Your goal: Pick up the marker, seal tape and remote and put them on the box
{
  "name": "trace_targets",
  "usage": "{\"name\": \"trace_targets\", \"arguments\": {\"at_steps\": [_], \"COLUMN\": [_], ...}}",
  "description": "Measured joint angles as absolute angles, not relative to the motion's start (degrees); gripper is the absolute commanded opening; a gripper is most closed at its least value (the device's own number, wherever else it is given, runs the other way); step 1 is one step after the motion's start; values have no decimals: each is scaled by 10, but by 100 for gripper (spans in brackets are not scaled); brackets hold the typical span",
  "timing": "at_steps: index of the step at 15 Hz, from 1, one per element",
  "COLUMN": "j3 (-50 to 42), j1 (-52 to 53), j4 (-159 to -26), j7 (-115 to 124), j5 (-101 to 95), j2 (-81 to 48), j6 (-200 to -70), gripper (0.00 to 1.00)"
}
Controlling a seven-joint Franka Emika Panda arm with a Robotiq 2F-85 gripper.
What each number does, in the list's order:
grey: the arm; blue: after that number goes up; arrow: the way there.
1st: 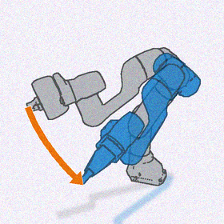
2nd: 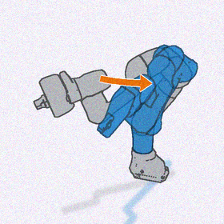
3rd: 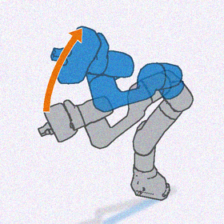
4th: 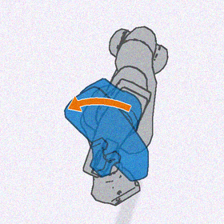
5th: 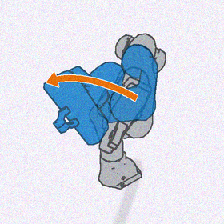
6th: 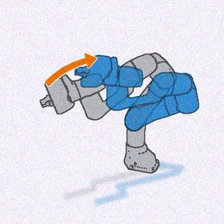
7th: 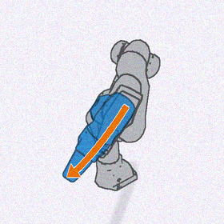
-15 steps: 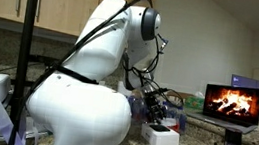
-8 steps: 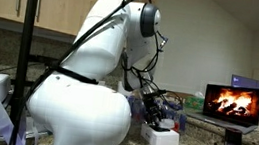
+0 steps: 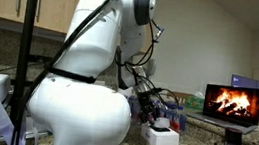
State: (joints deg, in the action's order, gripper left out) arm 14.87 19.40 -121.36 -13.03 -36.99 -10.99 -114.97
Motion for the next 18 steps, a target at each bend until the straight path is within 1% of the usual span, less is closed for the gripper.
{"name": "trace_targets", "arguments": {"at_steps": [8,18], "j3": [143,165], "j1": [165,176], "j4": [-1207,-1193], "j7": [-171,-191], "j5": [-310,-308], "j2": [-119,-128], "j6": [-1166,-1171], "gripper": [11,11]}}
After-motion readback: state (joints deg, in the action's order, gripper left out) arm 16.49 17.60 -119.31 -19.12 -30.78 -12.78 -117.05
